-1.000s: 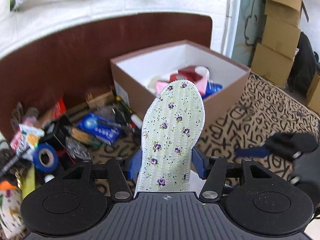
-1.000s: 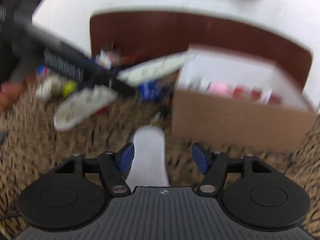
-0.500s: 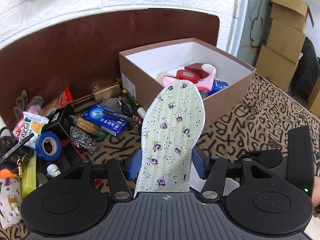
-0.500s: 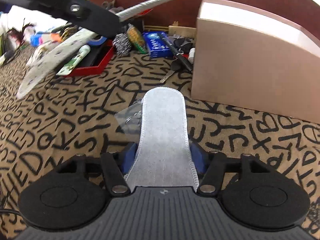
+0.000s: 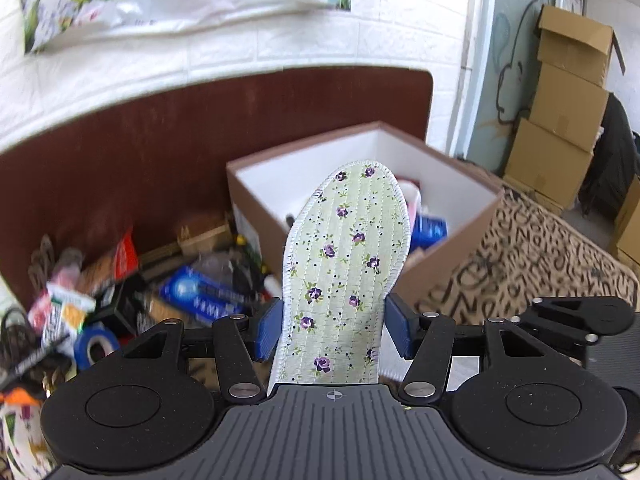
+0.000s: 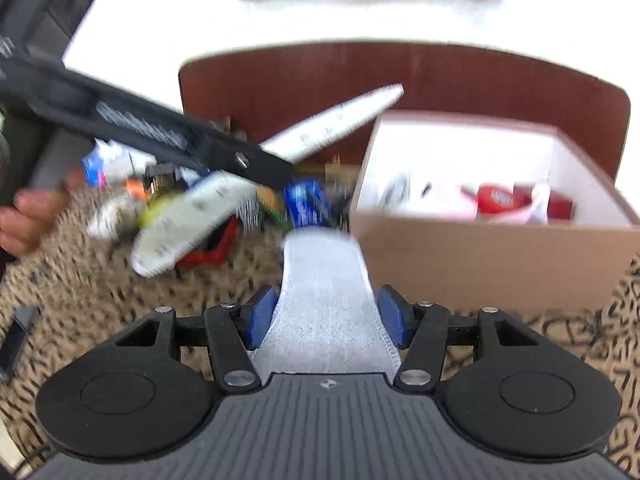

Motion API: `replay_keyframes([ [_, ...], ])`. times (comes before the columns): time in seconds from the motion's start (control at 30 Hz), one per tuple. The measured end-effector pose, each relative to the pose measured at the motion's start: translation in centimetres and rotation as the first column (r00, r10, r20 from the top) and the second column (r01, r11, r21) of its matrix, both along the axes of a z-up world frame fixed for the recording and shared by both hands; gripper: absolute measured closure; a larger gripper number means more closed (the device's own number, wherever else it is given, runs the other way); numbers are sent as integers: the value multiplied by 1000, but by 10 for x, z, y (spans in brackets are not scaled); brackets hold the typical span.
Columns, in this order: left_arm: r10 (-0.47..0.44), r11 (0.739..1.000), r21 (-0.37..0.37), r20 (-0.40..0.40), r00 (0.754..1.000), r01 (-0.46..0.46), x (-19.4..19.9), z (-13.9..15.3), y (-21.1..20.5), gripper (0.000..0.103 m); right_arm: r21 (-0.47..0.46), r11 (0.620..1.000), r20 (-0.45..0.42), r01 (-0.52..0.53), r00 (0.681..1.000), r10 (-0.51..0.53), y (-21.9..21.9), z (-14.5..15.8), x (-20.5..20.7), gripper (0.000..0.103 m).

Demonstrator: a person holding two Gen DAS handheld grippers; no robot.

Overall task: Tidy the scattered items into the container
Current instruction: 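Carry the floral insole and grey insole over the box with both grippers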

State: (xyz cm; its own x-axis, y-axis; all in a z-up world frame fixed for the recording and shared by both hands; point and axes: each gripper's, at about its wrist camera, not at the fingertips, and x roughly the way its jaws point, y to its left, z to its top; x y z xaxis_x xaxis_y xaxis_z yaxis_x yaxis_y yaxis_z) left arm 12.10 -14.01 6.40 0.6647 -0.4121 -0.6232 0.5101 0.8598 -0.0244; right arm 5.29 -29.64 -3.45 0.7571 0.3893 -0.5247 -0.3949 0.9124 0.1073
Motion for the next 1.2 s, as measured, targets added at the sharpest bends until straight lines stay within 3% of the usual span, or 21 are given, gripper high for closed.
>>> replay_keyframes([
  [0.13, 3, 1000, -16, 20, 1000, -3, 14, 17, -16, 46, 61, 998, 16, -5, 1000, 4, -13, 20, 9, 41],
  [0.4, 7, 1000, -29, 30, 1000, -6, 39, 32, -29, 45, 68, 998, 42, -17, 999, 14, -23, 39, 9, 41],
  [0.57, 13, 999, -42, 45, 999, -11, 48, 39, -23, 44, 55, 998, 145, 8, 989, -15, -36, 64, -4, 41],
  [0.63, 17, 999, -46, 41, 999, -15, 54, 41, -24, 44, 6, 999, 189, 52, 981, -52, -36, 72, 3, 41],
  [0.77, 33, 998, -48, 14, 999, -32, 71, 41, -40, 44, -47, 993, 191, 105, 977, -94, -39, 76, 42, 41],
  [0.93, 34, 998, -55, -5, 999, -34, 99, 35, -65, 44, -101, 980, 142, 169, 978, -154, -50, 59, 103, 41],
  [1.2, 108, 993, -32, -92, 990, -111, 161, -13, -95, 44, -170, 951, 41, 259, 966, -256, -64, 21, 186, 41],
])
